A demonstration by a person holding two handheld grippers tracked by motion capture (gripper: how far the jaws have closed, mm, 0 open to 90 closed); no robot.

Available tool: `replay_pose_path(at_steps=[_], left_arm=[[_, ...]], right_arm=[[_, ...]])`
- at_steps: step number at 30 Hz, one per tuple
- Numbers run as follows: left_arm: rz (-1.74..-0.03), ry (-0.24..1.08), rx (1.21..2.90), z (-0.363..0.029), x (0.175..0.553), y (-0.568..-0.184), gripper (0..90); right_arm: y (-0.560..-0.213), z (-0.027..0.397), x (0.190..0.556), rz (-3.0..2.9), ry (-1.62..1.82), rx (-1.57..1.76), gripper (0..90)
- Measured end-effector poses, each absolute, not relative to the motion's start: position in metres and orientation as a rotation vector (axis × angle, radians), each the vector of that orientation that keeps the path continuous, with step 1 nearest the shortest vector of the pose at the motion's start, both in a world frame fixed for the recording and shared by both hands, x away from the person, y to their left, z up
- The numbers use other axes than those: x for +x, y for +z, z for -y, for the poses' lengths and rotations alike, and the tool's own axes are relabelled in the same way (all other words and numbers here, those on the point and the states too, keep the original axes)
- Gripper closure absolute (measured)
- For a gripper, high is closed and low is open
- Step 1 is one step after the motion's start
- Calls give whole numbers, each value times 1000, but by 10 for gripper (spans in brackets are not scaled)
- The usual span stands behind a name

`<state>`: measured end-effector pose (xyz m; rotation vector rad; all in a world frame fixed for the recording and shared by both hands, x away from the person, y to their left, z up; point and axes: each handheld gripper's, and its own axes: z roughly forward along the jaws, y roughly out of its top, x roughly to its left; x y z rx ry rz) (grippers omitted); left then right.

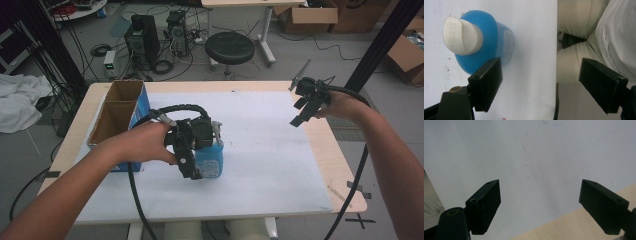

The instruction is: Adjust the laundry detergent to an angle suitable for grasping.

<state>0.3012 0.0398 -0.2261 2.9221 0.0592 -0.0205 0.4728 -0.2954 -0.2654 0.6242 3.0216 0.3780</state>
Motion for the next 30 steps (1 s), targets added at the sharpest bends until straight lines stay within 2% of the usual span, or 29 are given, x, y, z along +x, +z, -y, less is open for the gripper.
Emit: replay_pose_path(at_steps=[30], left_arm=[[-69, 8, 2898, -42, 293, -221, 199]], right_arm=[[-262, 293, 462, -3007, 380, 622, 172]])
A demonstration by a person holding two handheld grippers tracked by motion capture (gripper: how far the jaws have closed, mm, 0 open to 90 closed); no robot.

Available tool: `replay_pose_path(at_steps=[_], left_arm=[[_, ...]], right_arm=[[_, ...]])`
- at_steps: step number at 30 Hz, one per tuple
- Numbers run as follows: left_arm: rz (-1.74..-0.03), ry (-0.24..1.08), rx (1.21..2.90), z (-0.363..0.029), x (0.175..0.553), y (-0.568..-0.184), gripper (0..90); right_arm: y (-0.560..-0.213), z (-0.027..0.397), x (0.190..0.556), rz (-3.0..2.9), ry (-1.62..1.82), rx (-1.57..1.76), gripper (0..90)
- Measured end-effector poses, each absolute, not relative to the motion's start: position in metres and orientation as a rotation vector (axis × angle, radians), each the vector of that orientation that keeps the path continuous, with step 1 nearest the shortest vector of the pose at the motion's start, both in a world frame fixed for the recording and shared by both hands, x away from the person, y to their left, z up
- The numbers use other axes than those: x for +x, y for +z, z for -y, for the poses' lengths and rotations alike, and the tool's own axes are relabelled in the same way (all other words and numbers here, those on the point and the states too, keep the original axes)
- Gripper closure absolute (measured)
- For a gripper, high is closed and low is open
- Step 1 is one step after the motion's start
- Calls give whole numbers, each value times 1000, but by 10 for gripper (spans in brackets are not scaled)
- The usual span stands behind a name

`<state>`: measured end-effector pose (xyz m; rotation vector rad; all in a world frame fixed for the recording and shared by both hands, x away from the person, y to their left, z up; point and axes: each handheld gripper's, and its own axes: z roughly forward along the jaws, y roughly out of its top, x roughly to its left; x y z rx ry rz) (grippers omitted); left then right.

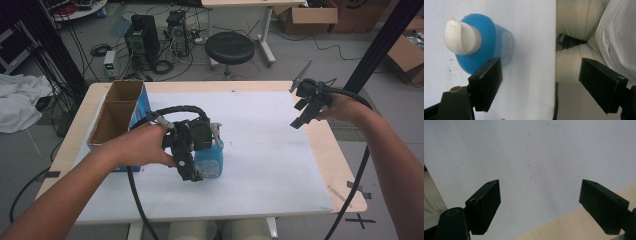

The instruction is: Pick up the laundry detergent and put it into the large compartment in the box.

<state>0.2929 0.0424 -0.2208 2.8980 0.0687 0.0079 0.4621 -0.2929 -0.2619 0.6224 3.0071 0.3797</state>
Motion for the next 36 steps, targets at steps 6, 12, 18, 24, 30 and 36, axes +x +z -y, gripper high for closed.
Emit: replay_pose_path(at_steps=[6, 12, 18, 24, 30, 36], left_arm=[[-56, -6, 2892, -42, 291, -219, 199], [-47, 20, 2879, -44, 290, -211, 199], [-46, 54, 2843, -45, 294, -197, 196], [-20, 64, 2823, -40, 303, -187, 194], [7, 59, 2837, -33, 316, -184, 195], [0, 22, 2853, -30, 333, -189, 195]], right_arm=[[-261, 293, 461, -3002, 386, 614, 172], [-262, 293, 460, -3001, 383, 616, 172], [-260, 291, 458, -3003, 381, 611, 172], [-259, 289, 460, -3003, 383, 604, 174], [-258, 286, 460, -3010, 383, 596, 174], [-254, 286, 461, -3006, 393, 594, 176]])
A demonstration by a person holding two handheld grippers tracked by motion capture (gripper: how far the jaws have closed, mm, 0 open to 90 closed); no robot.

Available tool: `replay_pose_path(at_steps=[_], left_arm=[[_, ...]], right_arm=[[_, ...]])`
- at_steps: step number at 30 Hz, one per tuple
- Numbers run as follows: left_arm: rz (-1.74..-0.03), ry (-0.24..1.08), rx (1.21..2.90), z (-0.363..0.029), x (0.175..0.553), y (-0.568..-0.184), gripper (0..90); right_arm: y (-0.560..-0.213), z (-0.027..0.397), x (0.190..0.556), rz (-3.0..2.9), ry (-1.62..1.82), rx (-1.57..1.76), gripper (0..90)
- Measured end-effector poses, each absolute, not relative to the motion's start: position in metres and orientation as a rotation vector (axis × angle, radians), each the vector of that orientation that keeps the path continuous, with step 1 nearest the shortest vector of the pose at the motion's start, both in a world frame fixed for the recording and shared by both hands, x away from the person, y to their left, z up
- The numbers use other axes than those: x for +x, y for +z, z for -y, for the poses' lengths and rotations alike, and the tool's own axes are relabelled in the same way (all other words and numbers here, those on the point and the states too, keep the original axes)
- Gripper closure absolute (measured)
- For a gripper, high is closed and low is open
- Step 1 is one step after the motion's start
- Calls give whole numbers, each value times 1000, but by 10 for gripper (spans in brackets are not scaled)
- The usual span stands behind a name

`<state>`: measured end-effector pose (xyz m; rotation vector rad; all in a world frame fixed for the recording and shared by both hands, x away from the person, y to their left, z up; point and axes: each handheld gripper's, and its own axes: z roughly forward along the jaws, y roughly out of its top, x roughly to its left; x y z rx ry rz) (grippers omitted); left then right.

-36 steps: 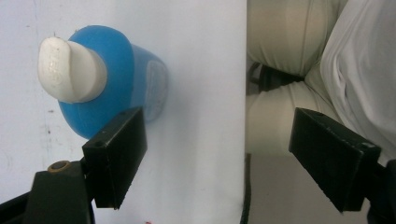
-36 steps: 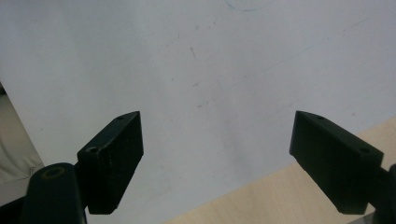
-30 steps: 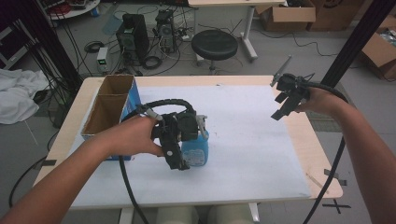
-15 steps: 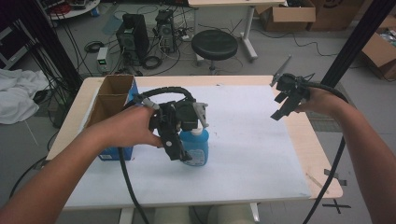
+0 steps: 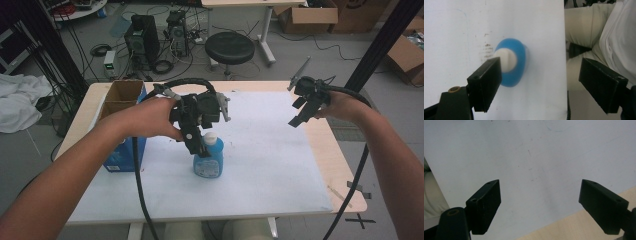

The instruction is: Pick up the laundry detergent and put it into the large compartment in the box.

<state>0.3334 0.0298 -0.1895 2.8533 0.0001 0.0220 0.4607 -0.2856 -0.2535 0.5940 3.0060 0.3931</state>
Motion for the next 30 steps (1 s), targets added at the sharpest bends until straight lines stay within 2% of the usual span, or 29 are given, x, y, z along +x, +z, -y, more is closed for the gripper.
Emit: replay_pose_path(at_steps=[16, 30], left_arm=[[-12, -11, 2890, -26, 365, -209, 198], [38, -31, 2929, -11, 371, -229, 198]], right_arm=[[-252, 287, 463, -3007, 390, 611, 178], [-253, 287, 463, -3009, 388, 617, 177]])
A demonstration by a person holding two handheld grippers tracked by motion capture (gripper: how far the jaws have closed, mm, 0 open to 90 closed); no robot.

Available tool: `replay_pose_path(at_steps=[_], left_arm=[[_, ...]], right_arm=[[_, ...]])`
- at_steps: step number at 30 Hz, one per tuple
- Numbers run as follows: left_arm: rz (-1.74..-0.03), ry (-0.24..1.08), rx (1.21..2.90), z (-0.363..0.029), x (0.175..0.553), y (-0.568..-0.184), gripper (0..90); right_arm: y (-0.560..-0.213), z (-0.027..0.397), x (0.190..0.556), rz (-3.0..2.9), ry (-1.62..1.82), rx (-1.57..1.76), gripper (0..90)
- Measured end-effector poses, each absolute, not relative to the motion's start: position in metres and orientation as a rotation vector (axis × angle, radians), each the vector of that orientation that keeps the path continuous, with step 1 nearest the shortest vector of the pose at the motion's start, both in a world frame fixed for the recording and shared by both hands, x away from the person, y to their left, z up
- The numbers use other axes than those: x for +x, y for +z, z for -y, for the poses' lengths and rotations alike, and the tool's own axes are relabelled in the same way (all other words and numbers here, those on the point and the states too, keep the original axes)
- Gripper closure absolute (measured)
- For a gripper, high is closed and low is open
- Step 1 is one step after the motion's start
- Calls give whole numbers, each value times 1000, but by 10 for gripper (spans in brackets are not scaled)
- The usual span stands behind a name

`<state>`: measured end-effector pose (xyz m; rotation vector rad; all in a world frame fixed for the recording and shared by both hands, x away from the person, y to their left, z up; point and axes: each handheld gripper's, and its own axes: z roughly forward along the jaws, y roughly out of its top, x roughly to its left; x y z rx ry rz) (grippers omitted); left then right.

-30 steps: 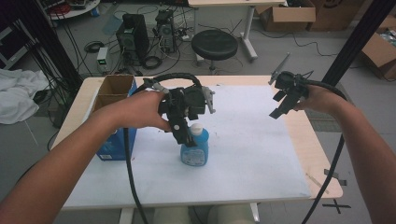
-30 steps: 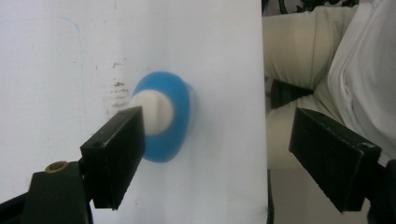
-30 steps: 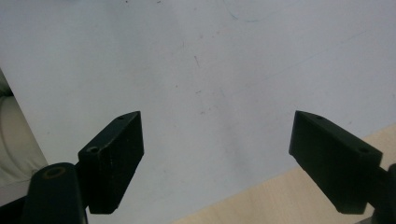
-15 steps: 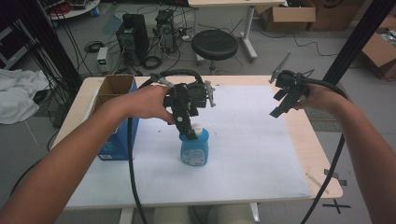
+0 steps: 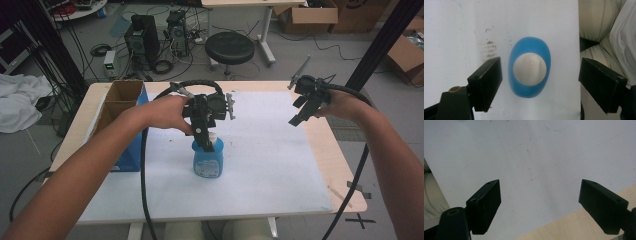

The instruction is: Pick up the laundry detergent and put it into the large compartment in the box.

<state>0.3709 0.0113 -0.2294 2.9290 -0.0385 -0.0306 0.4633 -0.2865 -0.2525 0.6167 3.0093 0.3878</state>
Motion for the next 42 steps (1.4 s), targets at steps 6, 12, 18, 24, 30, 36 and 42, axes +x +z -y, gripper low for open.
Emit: replay_pose_path(at_steps=[6, 12, 18, 24, 30, 36, 42], left_arm=[[57, -27, 2943, -9, 373, -240, 199], [62, -27, 2961, -8, 375, -251, 200], [64, -40, 2975, -7, 376, -260, 202], [97, -32, 2996, -2, 376, -269, 206], [105, -28, 3021, 0, 375, -278, 208], [120, 5, 3032, 0, 376, -282, 213], [148, 14, 3032, -1, 375, -285, 219]], right_arm=[[-253, 288, 463, -3010, 382, 622, 177], [-255, 289, 462, -3009, 380, 632, 177], [-256, 290, 463, -3008, 379, 631, 177], [-256, 290, 462, -3006, 379, 634, 176], [-255, 293, 461, -3002, 382, 642, 176], [-256, 295, 461, -2999, 382, 651, 176], [-257, 295, 461, -3002, 377, 653, 176]])
